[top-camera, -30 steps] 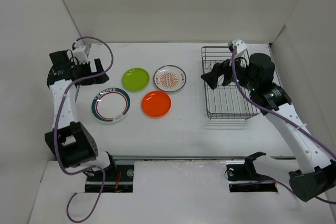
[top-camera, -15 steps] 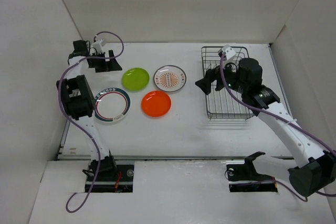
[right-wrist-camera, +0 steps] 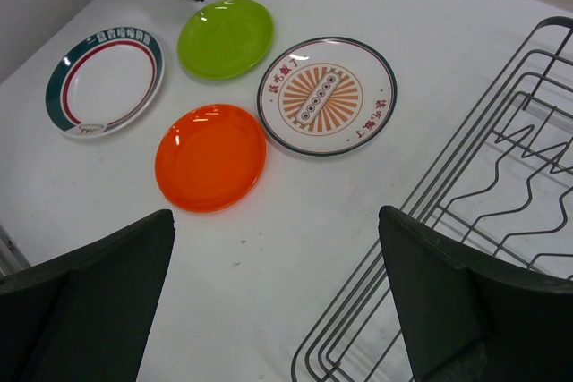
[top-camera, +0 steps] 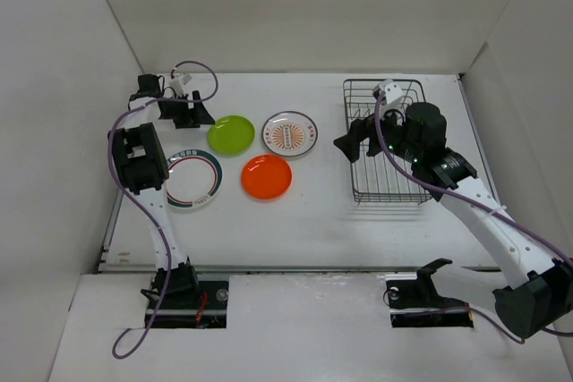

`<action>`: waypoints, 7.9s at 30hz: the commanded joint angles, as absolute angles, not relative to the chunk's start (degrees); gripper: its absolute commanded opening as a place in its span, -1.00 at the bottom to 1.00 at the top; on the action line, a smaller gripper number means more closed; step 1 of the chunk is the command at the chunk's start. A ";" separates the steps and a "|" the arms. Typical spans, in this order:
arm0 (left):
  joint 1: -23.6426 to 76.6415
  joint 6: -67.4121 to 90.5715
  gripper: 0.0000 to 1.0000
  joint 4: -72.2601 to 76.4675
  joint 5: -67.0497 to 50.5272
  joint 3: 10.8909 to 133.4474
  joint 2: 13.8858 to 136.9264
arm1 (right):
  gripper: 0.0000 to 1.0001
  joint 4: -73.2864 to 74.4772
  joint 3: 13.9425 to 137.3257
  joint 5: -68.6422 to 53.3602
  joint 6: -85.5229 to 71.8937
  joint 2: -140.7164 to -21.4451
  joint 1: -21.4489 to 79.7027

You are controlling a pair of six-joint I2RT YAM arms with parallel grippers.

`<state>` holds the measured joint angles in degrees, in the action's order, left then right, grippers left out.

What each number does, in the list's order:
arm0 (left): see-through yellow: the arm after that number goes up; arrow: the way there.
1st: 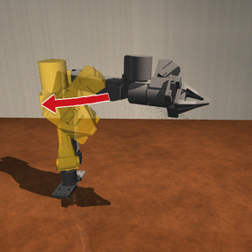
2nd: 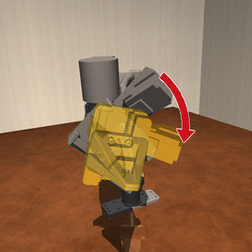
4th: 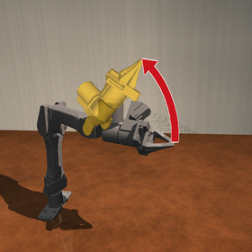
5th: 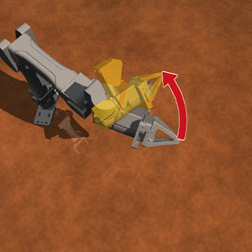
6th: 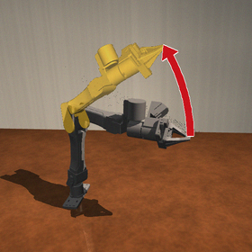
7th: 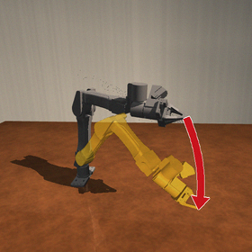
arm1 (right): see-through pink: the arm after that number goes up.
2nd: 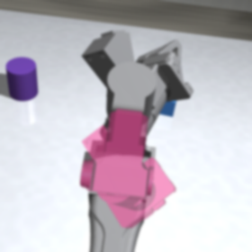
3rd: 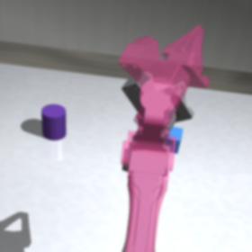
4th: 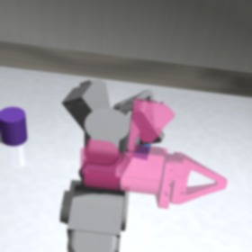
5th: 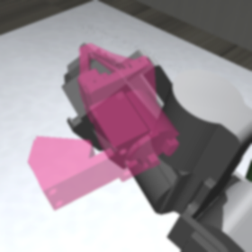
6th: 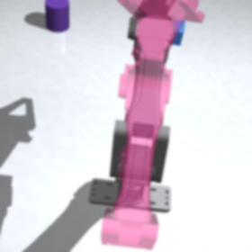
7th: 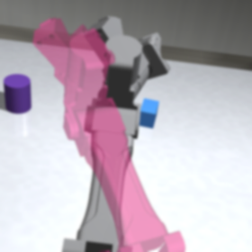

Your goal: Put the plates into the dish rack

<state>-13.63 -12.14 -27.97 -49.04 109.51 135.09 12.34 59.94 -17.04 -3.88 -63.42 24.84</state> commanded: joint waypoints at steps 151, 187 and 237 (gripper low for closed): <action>15.64 -23.99 0.15 -30.94 -27.42 79.37 113.28 | 1.00 29.27 90.36 38.41 -8.53 -89.65 26.89; 11.34 -23.29 -1.00 -43.67 -47.01 94.82 96.07 | 1.00 -1.83 68.99 -29.50 0.26 -81.74 22.85; 15.73 -11.87 1.00 -31.64 -22.59 92.90 95.36 | -1.00 27.07 83.58 27.69 -10.99 -86.22 7.56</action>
